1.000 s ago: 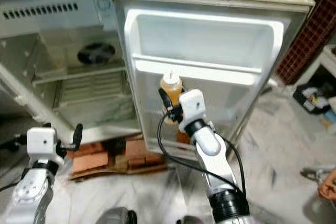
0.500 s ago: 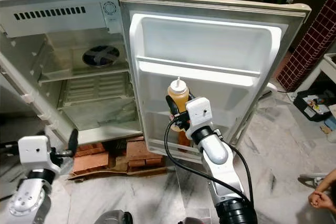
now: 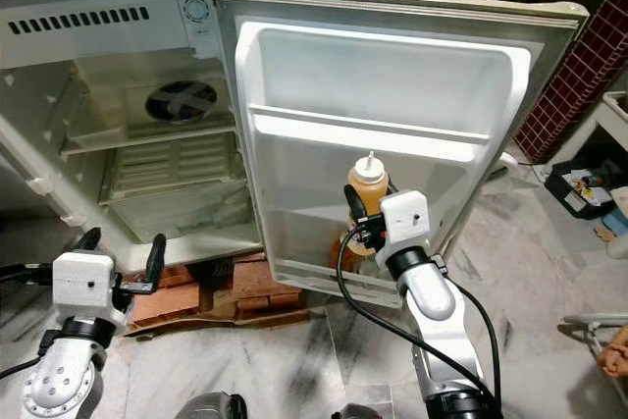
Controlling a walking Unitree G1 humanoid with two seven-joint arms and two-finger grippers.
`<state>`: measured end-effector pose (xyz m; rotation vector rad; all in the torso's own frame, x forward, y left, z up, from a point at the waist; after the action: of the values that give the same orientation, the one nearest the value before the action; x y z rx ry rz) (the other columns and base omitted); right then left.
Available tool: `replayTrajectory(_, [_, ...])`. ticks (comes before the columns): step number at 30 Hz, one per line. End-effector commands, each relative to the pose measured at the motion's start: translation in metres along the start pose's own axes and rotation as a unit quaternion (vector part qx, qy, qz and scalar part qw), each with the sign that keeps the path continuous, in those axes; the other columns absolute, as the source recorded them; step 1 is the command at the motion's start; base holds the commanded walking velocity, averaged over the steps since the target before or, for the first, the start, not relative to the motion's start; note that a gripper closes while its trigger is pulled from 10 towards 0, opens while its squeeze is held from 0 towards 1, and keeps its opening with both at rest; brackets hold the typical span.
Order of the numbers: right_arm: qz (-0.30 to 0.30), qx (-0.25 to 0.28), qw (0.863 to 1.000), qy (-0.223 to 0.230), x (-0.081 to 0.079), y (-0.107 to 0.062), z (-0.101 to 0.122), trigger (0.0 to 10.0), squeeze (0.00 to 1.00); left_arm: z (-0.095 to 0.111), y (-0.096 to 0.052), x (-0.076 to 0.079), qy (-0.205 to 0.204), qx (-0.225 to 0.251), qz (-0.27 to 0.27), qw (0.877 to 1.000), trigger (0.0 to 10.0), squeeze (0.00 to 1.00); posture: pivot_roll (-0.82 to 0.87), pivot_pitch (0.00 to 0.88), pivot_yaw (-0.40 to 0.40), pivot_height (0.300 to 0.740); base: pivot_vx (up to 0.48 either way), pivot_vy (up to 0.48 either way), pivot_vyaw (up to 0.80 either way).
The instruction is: Restocking fridge
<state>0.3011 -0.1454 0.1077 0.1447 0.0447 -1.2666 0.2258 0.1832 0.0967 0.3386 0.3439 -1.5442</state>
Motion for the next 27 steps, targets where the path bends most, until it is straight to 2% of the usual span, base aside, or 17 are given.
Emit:
replayTrajectory(1, [0.005,0.015,1.0,-0.003,-0.0045,0.0012,0.0082,10.0,0.0,-0.0014,-0.0038,0.0003,0.002,-0.005,-0.008,1.0,10.0,0.0,0.0,0.126,0.008,0.74,0.0,0.0,0.0])
replayTrajectory(11, [0.012,0.011,1.0,0.005,-0.0092,0.0026,0.0072,10.0,0.0,-0.0035,-0.0019,-0.0046,0.008,-0.008,-0.009,1.0,10.0,0.0,0.01,0.132,0.012,0.74,0.0,0.0,0.0])
replayTrajectory(27, [0.021,0.013,1.0,0.008,-0.013,0.0059,0.0088,10.0,0.0,-0.0043,0.0021,-0.0028,0.004,-0.01,-0.013,1.0,10.0,0.0,0.0,0.134,0.012,0.731,0.0,0.0,0.0])
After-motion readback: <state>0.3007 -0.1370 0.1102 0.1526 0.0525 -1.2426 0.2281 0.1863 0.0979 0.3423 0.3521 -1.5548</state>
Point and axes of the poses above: a point about 5 cm out from each wrist's last joint towards the gripper, its own y axis pointing out of the wrist towards the gripper, its own z axis along the axis of the wrist's last joint, x = y × z, the point moved 3 cm from there along y, pointing out of the wrist towards the gripper, and after that the axes turned 14 degrees about y, right-handed, at the moved point
